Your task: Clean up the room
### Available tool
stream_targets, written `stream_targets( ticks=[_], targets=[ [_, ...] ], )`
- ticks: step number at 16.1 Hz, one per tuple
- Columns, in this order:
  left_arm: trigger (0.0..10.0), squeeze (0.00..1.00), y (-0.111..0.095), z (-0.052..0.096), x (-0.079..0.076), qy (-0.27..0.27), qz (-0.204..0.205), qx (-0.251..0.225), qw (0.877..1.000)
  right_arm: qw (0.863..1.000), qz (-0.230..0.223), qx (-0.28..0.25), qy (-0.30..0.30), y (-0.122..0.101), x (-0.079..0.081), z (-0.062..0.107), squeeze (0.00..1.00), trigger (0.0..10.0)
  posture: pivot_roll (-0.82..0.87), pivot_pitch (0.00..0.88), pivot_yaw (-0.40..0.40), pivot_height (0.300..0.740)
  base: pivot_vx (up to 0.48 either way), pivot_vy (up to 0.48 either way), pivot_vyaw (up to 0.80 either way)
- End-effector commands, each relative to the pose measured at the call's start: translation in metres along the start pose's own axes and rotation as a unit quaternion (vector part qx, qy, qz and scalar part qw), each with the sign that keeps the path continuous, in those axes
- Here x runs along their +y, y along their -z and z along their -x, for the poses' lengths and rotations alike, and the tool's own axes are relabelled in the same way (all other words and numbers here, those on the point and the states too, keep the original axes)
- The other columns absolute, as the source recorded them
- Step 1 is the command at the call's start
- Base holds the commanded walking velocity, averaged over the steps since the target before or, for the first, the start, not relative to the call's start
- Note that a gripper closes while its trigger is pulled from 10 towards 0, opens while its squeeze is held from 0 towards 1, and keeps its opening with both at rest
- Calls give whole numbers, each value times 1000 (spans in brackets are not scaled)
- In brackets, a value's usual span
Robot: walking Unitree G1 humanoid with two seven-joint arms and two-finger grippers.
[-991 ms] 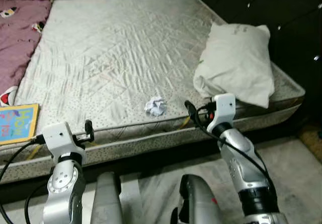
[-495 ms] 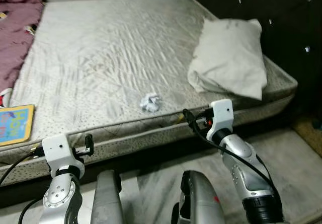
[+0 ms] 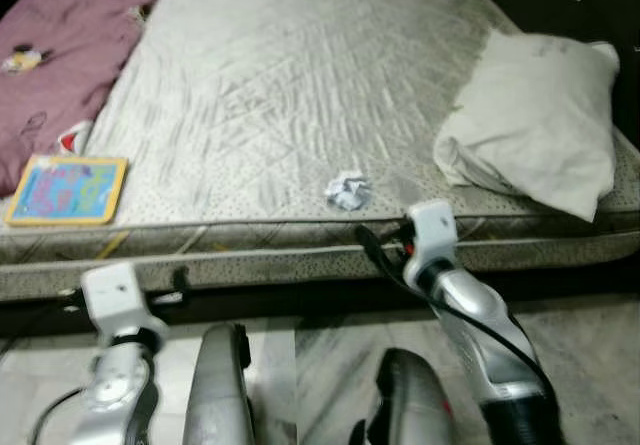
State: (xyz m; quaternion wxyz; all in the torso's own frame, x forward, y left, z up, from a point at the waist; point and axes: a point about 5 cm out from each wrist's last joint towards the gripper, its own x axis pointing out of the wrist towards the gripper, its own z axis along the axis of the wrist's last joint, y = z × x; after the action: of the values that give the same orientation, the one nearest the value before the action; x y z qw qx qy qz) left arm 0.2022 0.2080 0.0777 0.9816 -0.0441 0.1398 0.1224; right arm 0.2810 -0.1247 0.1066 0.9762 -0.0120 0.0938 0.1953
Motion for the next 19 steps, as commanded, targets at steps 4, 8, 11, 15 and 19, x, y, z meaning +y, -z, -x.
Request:
stream_targets(
  ticks=[4, 8, 11, 15, 19],
  targets=[
    [10000, 0, -7, -4, -8, 17, 8, -10, 1000, 1000, -4, 5, 9, 0, -7, 0, 0, 10000, -73, 89, -64, 586, 0, 0, 0],
    [10000, 0, -8, -9, -9, 18, 11, -12, 1000, 1000, -7, 4, 8, -1, -8, -5, 0, 10000, -75, 76, -61, 541, 0, 0, 0],
    [10000, 0, -10, -11, -11, 24, 12, -17, 999, 1000, -3, 0, 9, -2, -9, -7, 0, 10000, -79, 74, -64, 531, 0, 0, 0],
    [10000, 0, -12, -13, -13, 29, 20, -26, 999, 1000, 15, 1, 1, -3, -9, -8, 0, 10000, -79, 68, -66, 531, 0, 0, 0],
    [10000, 0, -13, -13, -13, 33, 21, -29, 999, 1000, 9, 2, 3, -2, -8, -10, 0, 10000, -76, 67, -65, 531, 321, 0, 166]
  ],
)
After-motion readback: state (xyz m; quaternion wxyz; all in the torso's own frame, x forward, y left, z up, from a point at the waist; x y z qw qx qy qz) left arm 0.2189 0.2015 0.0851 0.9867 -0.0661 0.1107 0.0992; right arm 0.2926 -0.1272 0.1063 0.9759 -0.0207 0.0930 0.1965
